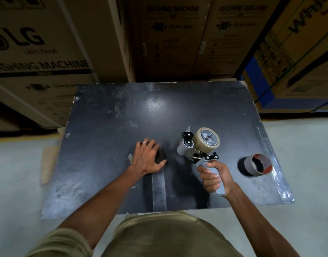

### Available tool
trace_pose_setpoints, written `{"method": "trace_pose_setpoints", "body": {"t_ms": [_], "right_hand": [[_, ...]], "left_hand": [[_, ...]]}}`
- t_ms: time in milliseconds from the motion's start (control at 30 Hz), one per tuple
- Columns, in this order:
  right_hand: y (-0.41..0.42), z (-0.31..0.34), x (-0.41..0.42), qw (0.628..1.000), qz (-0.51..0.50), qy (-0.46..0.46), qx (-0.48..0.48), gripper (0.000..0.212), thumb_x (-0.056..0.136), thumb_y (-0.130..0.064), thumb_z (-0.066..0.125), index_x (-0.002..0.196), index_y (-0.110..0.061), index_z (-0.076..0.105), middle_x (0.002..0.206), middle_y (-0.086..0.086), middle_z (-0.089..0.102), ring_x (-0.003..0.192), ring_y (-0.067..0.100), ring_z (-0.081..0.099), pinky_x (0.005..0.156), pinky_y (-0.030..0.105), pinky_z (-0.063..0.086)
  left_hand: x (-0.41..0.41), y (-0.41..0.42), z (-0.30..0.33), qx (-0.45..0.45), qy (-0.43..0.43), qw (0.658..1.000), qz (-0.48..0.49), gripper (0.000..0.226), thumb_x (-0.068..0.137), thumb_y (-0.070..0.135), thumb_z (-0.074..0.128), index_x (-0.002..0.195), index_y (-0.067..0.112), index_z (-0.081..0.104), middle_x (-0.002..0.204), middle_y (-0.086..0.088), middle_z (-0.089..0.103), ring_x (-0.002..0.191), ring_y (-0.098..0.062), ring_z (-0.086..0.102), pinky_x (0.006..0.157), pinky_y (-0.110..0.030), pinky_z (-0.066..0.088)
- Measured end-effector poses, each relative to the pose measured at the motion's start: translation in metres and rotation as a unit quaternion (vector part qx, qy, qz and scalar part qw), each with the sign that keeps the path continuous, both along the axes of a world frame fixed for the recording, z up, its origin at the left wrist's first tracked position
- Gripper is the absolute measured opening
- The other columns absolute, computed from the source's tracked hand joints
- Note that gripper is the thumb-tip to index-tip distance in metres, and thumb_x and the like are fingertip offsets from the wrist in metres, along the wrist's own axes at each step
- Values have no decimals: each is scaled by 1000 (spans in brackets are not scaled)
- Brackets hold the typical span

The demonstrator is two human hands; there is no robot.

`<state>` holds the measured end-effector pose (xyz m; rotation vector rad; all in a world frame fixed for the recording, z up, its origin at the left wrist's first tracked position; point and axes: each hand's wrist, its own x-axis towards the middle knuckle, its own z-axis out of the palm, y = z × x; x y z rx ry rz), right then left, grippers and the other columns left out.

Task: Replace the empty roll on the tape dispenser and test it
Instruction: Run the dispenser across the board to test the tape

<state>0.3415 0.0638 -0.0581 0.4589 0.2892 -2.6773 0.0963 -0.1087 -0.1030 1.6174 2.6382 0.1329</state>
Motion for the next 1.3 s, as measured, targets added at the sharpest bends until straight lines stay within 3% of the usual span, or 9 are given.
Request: {"method": "trace_pose_setpoints", "body": {"t_ms": [67,167,400,567,667,867,967,1133,1300], "right_hand": [[6,-4,-6,1000,-1,-3,-5,22,93,-24,50,78,-8,55,55,-4,40,42,6,37,45,18,41],[16,-9,-13,1000,-12,-6,-10,22,93,-23,49,78,-8,56,55,-4,41,43,6,38,45,19,43],[35,-22,-20,997,-62,-30,-37,22,92,-22,49,75,-8,53,56,-6,38,44,5,38,45,21,44],[43,-29,-33,993,-92,-64,-21,27,92,-24,44,70,-10,53,54,-7,34,43,5,33,42,21,43],[50,-30,-42,993,-98,-69,-6,22,88,-19,54,68,-11,52,54,-8,32,43,5,31,41,21,41],[65,-29,-53,989,-95,-112,28,29,89,-24,41,63,-13,49,50,-9,33,43,3,26,38,18,39],[72,-34,-56,989,-74,-125,39,27,88,-24,41,64,-13,48,48,-5,41,40,5,33,39,18,37],[75,-37,-61,986,-57,-139,73,24,86,-24,44,64,-15,47,49,-6,40,38,6,40,38,18,36],[77,-24,-63,971,-81,-181,135,17,81,-23,59,76,-7,62,57,-4,47,40,5,44,39,18,40]], "left_hand": [[13,-3,0,-15,5,1000,19,70,73,71,50,120,21,64,119,-1,59,116,-31,52,97,-48,38],[25,-12,-3,2,-18,998,68,68,72,66,54,126,26,64,127,2,59,127,-34,47,109,-58,30],[30,-29,-3,61,-53,987,140,64,74,58,58,129,26,56,121,2,59,115,-25,50,95,-44,40],[32,-43,-7,77,-78,977,181,47,77,50,60,118,28,61,116,2,61,109,-25,52,90,-42,41],[29,-48,-8,64,-77,978,184,44,79,48,58,116,25,63,114,0,60,106,-26,53,86,-41,43],[21,-52,-8,53,-76,980,178,36,81,38,66,113,21,67,113,-1,59,105,-25,55,85,-40,45],[19,-51,-6,41,-74,981,177,36,79,37,69,111,22,68,110,1,59,103,-24,55,84,-39,46],[16,-50,-1,30,-78,982,168,35,80,36,71,112,21,69,110,0,60,102,-23,56,83,-39,49],[13,-52,2,24,-83,985,148,36,80,35,70,113,20,69,109,0,60,101,-23,56,83,-39,49]]}}
